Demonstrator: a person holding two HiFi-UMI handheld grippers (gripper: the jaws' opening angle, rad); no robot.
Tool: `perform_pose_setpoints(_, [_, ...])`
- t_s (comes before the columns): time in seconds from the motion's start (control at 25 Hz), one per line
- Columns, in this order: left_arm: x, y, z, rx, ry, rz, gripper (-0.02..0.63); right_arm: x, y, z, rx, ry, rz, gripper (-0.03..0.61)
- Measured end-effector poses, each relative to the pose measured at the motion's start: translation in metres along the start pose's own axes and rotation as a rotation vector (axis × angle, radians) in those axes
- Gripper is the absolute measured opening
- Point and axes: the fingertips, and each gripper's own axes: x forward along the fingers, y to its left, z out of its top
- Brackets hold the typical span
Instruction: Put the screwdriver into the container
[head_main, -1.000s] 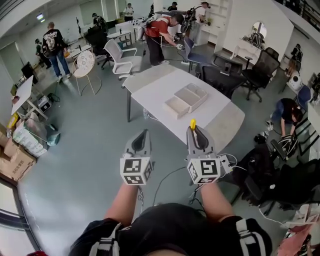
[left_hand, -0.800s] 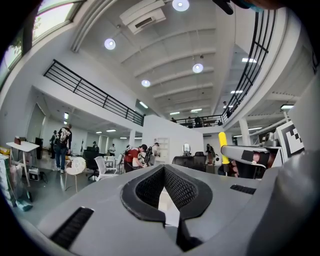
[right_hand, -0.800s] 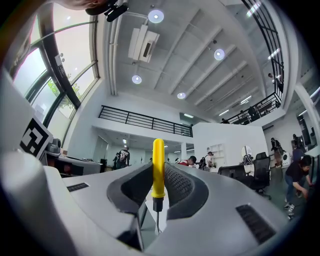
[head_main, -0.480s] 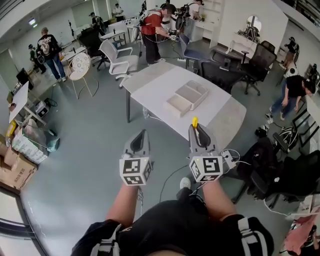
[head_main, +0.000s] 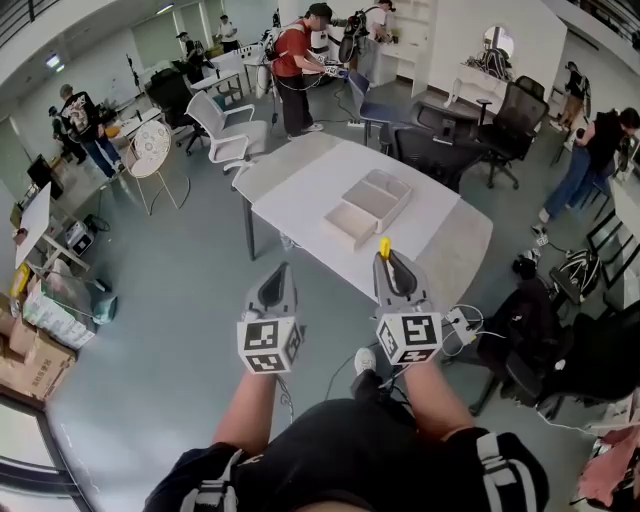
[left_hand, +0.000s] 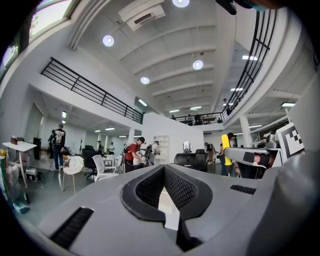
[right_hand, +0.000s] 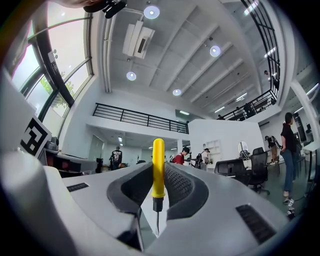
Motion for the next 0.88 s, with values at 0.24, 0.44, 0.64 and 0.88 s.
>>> perform_pose_setpoints(0.24, [0.065, 0.010, 0.001, 0.014, 0.001, -0.012, 0.006, 0.056, -0.025, -0.017, 0.005, 0.007, 0.007, 0.064])
perform_pose_setpoints(0.44, [0.122, 0.019, 0.004, 0.009, 0.015, -0.002, 0.006, 0.110, -0.050, -0.025, 0.015, 0.023, 0.035, 0.064])
perform_pose_setpoints(0.64, [0.184, 0.016, 0.010, 0.086, 0.021, 0.006, 0.006, 0.158, -0.087, -0.033, 0.027, 0.037, 0.046, 0.064])
perform_pose_setpoints(0.88, [0.260, 0.000, 0.007, 0.068, 0.042, -0.014, 0.006, 0.209, -0.137, -0.049, 0.040, 0.065, 0.061, 0.064])
